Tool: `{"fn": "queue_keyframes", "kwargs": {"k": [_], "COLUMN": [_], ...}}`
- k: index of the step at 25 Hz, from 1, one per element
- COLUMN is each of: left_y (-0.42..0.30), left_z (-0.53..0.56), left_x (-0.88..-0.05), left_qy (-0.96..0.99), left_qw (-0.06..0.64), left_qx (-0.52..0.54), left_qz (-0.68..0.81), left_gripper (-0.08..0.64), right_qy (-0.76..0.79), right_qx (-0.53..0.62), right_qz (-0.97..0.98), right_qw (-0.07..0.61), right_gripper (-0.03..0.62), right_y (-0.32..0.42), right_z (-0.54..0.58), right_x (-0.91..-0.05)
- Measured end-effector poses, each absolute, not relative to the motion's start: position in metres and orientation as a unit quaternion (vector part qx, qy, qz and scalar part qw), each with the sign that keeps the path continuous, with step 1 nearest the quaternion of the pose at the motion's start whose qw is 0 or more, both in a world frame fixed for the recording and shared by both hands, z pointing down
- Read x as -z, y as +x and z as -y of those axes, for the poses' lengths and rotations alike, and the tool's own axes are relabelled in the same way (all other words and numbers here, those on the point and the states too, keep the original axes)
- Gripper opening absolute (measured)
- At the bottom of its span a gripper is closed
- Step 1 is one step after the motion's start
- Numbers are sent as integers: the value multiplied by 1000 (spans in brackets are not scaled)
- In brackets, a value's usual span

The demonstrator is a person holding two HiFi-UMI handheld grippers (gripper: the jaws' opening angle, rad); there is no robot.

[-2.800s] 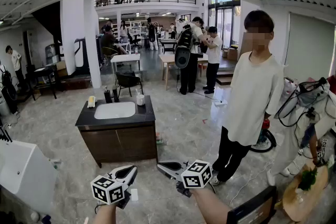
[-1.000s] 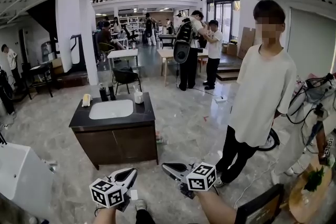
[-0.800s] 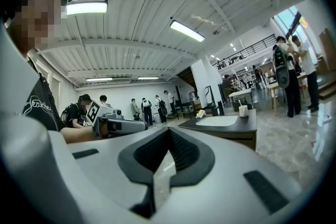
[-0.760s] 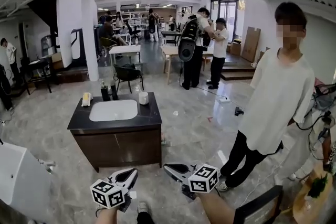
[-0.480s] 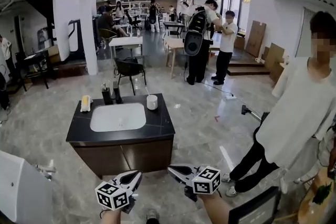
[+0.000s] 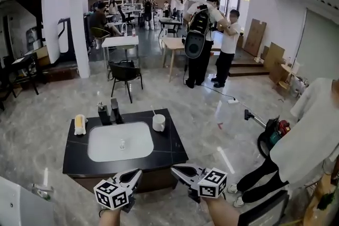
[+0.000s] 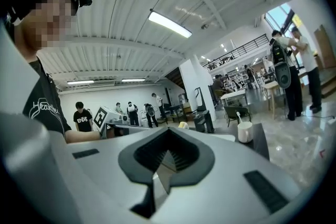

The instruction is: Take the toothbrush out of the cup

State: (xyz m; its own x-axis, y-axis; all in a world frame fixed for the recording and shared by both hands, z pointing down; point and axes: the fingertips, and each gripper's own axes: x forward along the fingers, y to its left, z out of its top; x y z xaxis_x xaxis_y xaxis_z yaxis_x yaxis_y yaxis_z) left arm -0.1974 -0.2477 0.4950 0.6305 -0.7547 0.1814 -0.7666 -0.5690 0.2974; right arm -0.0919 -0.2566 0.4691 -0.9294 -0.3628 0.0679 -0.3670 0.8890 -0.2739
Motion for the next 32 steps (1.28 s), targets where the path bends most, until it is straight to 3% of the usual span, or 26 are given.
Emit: {"fn": "queue_keyframes", "kwargs": {"k": [32], "left_y": [-196], "left_z": [346], "left_x": [-491], "left_qy": [888], "left_qw": [170], "left_qx": [-23], "left_qz": [427], "left_gripper": [2], "right_qy": [211], "right_qx": [-95], "right_qz": [973], "right_qw": [11], "right_gripper": [0], "right_y": [-85], "right_z": [377], "right_x": [-468]}}
